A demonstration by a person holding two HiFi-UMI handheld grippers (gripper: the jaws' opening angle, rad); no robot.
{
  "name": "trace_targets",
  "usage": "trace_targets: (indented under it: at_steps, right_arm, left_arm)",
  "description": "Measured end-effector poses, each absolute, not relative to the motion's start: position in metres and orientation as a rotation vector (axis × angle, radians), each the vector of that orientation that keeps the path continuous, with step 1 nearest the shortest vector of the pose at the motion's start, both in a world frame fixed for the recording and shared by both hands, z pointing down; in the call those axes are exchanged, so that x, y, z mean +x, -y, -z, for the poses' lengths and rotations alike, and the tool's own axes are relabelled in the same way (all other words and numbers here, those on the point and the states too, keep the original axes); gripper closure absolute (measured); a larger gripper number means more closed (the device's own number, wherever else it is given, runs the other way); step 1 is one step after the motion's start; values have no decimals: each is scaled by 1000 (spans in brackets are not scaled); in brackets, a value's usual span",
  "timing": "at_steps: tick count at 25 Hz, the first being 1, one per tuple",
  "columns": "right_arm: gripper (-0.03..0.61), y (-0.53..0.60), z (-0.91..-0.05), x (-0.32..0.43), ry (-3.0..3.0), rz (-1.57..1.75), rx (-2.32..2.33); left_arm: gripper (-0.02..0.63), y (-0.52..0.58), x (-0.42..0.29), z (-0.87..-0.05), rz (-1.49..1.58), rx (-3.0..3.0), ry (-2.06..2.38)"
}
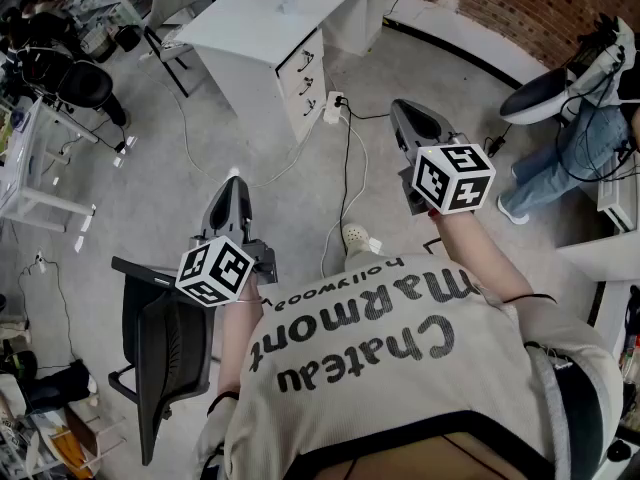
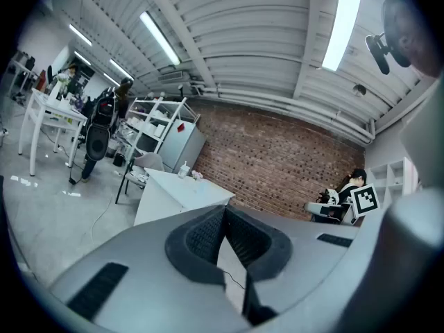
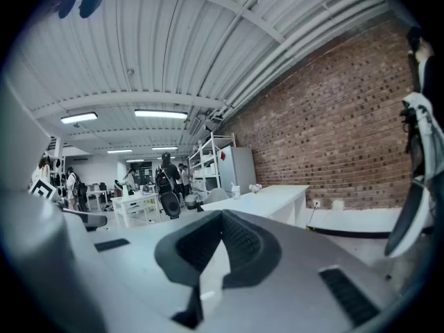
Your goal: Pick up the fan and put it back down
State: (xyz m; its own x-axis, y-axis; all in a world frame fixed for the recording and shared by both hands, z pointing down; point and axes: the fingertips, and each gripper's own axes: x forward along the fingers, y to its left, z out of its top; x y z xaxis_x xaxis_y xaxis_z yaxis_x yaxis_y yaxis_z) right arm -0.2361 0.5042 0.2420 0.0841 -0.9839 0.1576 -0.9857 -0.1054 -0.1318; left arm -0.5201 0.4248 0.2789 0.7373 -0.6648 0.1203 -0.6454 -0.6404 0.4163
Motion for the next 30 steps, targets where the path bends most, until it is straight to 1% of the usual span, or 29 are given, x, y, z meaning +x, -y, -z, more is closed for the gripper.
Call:
trace_targets:
  at_steps: [7,16,22,30]
  right_arm:
    - [575,-486,-258,-228,2094,-366,2289]
    - [575,-416,-274,-178,2128,-454,2319]
    - [575,-342,-274,-126,2188,-466,2298]
    - [575,-253,-253,-47,2293,-407,2219]
  left_arm:
    - [612,-409,-502,-284,53,2514,962]
    - [612,-343,-451,-288,17,2522,992]
    - [612,-274,-401,-285,40,2515,1037]
    - [612,-195,-331,-265,164,2486,1144]
